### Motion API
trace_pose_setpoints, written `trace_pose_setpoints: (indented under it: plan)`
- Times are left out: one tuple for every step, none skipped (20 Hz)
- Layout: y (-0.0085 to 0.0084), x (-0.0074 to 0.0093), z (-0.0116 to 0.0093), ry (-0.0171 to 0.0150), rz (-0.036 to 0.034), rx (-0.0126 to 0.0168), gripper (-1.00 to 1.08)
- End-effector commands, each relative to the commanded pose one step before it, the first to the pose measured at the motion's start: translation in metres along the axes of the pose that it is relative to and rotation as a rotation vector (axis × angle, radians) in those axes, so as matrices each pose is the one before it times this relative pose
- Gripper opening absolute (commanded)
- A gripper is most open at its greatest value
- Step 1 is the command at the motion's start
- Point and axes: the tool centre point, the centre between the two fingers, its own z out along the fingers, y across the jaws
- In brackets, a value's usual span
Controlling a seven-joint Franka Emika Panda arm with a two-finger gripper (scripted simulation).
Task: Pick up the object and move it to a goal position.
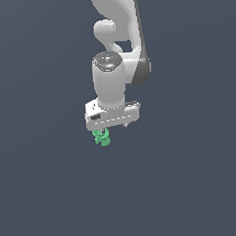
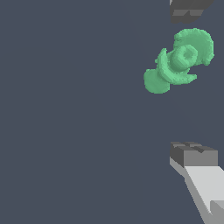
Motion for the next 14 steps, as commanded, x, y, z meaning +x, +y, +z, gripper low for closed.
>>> trace_pose_setpoints:
  plan:
    - [0.00440, -0.00309, 0.00387, -0.00181, -0.05214, -0.00031, 1.00]
    - [0.00180, -0.00146, 0.00169, -0.00075, -0.02331, -0.00006, 1.00]
    - [0.00177, -0.00152, 0.00170, -0.00074, -0.02351, -0.00003, 1.00]
    - [0.00171, -0.00156, 0.00170, -0.00073, -0.02352, 0.00001, 1.00]
    - [0.00166, -0.00161, 0.00169, -0.00072, -0.02353, 0.00005, 1.00]
    - [0.00161, -0.00166, 0.00169, -0.00071, -0.02353, 0.00008, 1.00]
    - [0.00155, -0.00170, 0.00168, -0.00069, -0.02354, 0.00012, 1.00]
    - [0.00149, -0.00174, 0.00168, -0.00067, -0.02356, 0.00015, 1.00]
    - [0.00143, -0.00178, 0.00167, -0.00065, -0.02356, 0.00018, 1.00]
    - [0.00138, -0.00182, 0.00167, -0.00063, -0.02356, 0.00022, 1.00]
    - [0.00131, -0.00185, 0.00166, -0.00061, -0.02358, 0.00025, 1.00]
    - [0.00125, -0.00188, 0.00166, -0.00059, -0.02359, 0.00028, 1.00]
    - [0.00119, -0.00191, 0.00165, -0.00057, -0.02359, 0.00031, 1.00]
    - [0.00113, -0.00194, 0.00164, -0.00054, -0.02360, 0.00034, 1.00]
